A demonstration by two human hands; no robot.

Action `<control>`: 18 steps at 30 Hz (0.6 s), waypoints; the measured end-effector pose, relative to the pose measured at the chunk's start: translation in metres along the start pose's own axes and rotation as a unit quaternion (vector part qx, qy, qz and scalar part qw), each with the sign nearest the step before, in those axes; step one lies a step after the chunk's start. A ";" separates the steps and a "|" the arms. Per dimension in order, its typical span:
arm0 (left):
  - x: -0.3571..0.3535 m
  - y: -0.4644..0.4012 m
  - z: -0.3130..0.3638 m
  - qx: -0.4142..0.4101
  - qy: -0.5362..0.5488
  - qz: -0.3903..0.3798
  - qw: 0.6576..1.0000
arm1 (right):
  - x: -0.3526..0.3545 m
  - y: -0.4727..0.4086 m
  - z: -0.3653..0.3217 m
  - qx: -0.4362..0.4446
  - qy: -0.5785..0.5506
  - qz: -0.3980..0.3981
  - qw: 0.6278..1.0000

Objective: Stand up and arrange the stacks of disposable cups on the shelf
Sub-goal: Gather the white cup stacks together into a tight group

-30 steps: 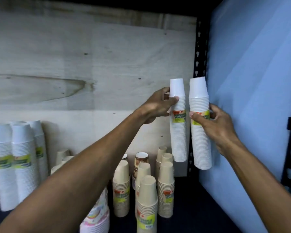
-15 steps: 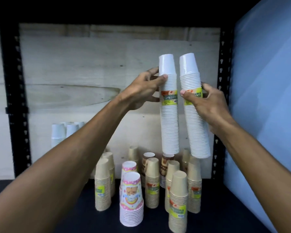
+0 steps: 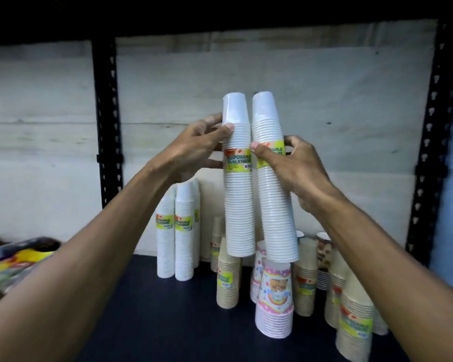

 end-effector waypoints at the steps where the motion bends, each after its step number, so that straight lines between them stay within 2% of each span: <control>1: 0.010 0.003 -0.006 0.003 0.000 0.006 1.000 | -0.011 0.002 -0.001 -0.004 0.000 -0.011 1.000; 9: 0.082 0.028 -0.060 0.030 -0.014 0.022 0.999 | -0.103 0.023 0.004 -0.028 0.024 -0.074 0.997; 18: 0.130 0.045 -0.152 0.077 0.001 0.044 0.996 | -0.191 0.055 0.050 -0.052 0.061 -0.139 0.987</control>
Point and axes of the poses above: each hand's wrist, its own y-axis away from the middle knuckle, its own x-axis out of the back of the hand, z = x × y, the point moved 4 cm from there along -y, towards the middle knuckle, and after that the axes turned 10 degrees about x, right-handed, at the moved point
